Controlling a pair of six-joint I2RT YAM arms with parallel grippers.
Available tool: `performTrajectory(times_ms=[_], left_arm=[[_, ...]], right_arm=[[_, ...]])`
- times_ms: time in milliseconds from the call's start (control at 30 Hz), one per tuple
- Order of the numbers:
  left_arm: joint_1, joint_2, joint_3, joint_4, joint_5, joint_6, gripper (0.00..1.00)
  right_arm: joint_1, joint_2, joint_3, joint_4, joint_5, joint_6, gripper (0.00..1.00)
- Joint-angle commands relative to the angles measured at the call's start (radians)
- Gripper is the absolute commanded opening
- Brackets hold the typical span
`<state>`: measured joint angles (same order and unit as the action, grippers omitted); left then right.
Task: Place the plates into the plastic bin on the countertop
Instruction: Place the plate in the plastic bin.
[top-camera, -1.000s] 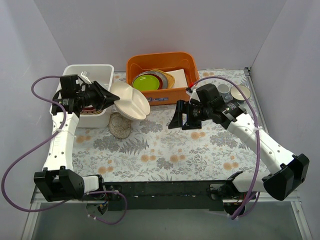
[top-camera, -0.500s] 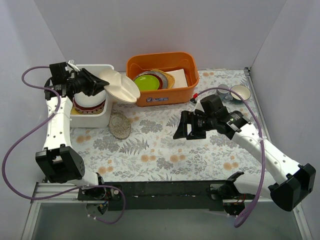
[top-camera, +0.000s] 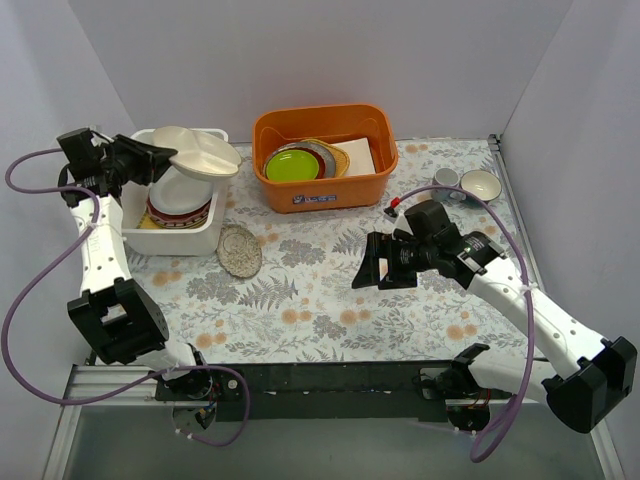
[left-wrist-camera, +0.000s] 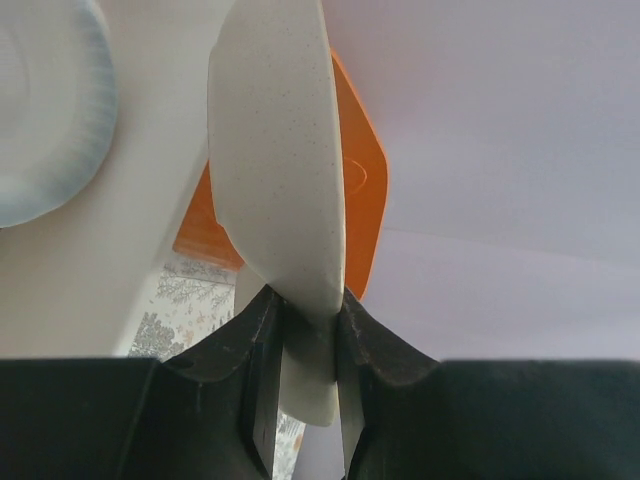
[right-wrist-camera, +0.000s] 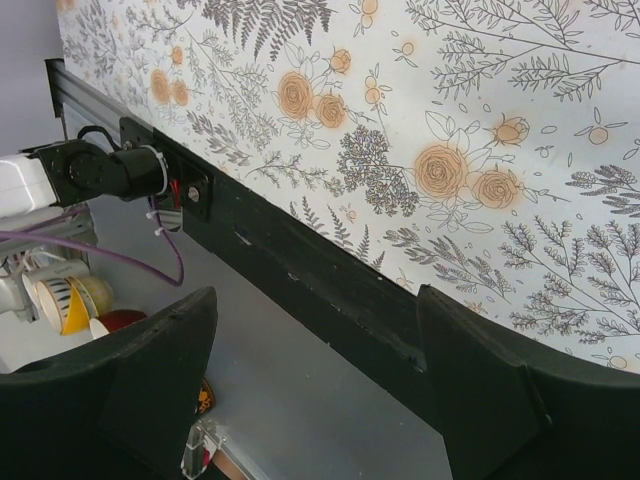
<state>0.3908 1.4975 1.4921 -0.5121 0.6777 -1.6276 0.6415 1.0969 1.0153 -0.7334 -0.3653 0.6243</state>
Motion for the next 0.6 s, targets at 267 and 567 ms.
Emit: performTrajectory(times_ms=[267,567], left_arm=[[0.100,-0.043,0.091,0.095,-0.009,-0.012,0.00],[0.131,0.052,0.201,0.047,-0.033,0.011,0.00]], right_arm=[[-0.002,-0.055,-0.034,-0.015,-0.007,-0.024,0.88],[-0.002,-0.069,-0.064,-0.018,-0.020,-0.026,0.87]])
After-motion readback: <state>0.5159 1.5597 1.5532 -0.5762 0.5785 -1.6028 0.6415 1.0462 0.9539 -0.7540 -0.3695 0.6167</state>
